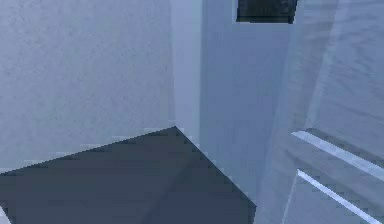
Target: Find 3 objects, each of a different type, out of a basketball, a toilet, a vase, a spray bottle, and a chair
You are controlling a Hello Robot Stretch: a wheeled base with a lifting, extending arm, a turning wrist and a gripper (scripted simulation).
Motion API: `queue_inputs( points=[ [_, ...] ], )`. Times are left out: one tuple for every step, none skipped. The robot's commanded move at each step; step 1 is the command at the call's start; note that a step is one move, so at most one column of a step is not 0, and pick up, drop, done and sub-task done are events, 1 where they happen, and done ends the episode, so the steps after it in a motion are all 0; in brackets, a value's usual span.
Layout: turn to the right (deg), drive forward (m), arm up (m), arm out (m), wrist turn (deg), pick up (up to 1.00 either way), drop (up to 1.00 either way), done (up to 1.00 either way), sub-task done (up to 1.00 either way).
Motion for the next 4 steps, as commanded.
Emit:
queue_inputs(
  points=[
    [0.0, 0.5, 0.0, 0.0, 0.0, 0.0, 0.0, 0.0, 0.0],
    [-27.0, 0.0, 0.0, 0.0, 0.0, 0.0, 0.0, 0.0, 0.0],
    [0.0, 0.3, 0.0, 0.0, 0.0, 0.0, 0.0, 0.0, 0.0],
    [-45.0, 0.0, 0.0, 0.0, 0.0, 0.0, 0.0, 0.0, 0.0]
  ],
)
